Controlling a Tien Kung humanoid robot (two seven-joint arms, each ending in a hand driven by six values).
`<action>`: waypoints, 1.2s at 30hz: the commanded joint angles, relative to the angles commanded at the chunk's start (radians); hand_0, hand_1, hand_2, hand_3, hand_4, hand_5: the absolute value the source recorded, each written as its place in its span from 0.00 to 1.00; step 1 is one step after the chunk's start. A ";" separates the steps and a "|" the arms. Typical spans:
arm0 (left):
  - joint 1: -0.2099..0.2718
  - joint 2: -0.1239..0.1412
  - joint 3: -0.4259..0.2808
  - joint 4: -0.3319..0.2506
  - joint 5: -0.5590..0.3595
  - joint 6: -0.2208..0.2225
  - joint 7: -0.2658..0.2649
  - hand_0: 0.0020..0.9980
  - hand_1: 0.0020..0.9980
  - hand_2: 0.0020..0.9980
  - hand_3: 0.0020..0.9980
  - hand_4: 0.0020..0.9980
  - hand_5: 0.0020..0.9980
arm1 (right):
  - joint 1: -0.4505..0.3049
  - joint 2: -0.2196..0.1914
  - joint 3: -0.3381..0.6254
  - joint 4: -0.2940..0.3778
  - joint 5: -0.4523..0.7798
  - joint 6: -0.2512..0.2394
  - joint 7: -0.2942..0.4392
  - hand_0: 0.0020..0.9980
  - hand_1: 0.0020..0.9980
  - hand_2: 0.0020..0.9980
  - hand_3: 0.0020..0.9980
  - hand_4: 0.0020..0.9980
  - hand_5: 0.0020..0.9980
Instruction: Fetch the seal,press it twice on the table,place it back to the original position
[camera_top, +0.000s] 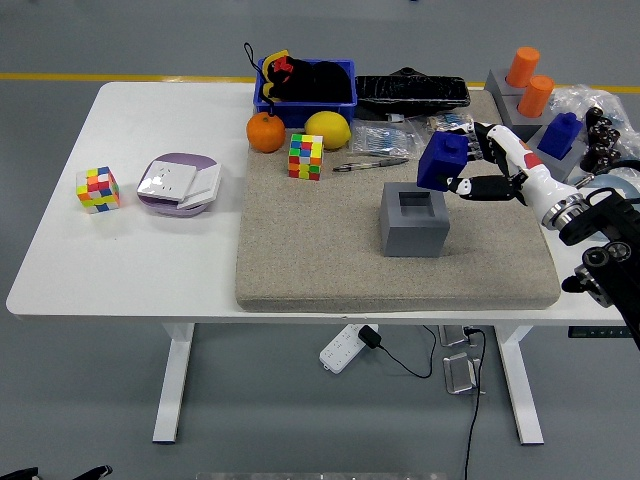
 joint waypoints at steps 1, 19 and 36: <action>0.000 0.000 0.000 0.000 0.000 0.000 0.000 0.81 0.79 0.76 0.80 0.68 0.42 | 0.006 -0.002 -0.010 -0.003 0.003 0.004 -0.001 0.60 0.44 0.43 0.43 0.69 0.00; -0.003 0.004 -0.001 -0.001 0.001 0.000 0.001 0.81 0.79 0.76 0.80 0.68 0.42 | 0.091 -0.018 -0.140 -0.078 0.042 0.030 0.000 0.60 0.44 0.43 0.43 0.69 0.00; -0.007 0.007 0.002 -0.002 0.000 0.000 0.000 0.81 0.79 0.76 0.80 0.68 0.42 | 0.119 -0.028 -0.189 -0.125 0.064 0.045 -0.001 0.60 0.44 0.43 0.43 0.69 0.00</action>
